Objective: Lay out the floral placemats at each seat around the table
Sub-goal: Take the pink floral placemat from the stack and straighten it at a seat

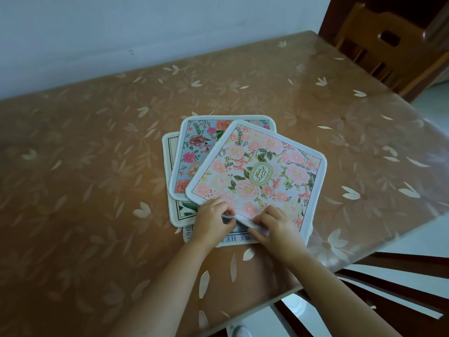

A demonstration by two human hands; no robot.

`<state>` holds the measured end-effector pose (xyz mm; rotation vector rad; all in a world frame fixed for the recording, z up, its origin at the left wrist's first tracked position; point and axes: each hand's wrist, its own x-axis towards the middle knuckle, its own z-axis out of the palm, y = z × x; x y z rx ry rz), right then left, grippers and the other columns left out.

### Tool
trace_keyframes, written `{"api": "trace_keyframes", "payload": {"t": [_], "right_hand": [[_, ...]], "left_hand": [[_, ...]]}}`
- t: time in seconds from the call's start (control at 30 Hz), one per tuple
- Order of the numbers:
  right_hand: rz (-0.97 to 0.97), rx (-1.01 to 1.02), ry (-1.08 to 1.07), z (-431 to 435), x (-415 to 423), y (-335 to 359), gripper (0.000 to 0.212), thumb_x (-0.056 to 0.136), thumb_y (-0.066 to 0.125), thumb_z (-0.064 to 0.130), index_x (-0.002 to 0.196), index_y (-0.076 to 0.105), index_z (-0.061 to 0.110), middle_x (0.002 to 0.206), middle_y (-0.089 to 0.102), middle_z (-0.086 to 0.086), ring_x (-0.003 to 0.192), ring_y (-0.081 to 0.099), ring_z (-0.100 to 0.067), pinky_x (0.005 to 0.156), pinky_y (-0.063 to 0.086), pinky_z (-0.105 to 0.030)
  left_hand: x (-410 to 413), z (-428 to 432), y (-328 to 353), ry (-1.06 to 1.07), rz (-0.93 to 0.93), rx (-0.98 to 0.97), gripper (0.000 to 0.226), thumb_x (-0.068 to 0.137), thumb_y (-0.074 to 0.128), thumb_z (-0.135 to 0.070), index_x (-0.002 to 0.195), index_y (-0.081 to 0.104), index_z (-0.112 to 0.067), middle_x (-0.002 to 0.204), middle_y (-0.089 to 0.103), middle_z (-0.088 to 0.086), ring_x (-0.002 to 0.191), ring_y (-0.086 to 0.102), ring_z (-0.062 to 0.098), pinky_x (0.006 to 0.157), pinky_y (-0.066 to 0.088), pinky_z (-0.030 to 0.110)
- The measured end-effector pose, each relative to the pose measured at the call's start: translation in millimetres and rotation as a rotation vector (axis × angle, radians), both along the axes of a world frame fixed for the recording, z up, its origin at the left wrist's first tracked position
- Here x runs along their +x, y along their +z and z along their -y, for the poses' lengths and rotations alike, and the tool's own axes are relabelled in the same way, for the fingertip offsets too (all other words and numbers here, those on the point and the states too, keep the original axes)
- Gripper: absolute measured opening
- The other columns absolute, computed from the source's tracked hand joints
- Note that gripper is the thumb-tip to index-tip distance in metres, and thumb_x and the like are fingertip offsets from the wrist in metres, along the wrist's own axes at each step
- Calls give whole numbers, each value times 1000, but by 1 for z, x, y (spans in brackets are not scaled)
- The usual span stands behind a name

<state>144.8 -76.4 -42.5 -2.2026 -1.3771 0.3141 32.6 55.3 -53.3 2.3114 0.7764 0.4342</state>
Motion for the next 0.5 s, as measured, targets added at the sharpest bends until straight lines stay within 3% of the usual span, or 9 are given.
{"api": "trace_keyframes", "payload": {"t": [0.2,0.4,0.5], "right_hand": [[-117,-24,4,-5,-22,1,18,77,69,19,91,65,8,91,57,-8,88,51,-21,73,40,-27],[-138,1,46,-14,-58,8,8,80,67,15,83,66,8,87,58,-10,82,55,-25,69,47,-39],[-105,-8,89,-22,-85,12,10,82,65,18,87,66,9,89,58,-7,84,53,-21,69,47,-37]], "left_hand": [[-30,-2,12,-2,-6,-3,18,62,68,3,64,58,-12,68,56,0,68,51,18,62,45,34],[-75,-2,23,37,-23,22,15,61,68,2,65,59,-10,68,59,5,66,53,21,61,44,34],[-107,-4,25,77,-20,23,14,64,68,0,64,59,-11,67,59,3,65,53,18,61,44,34]]}}
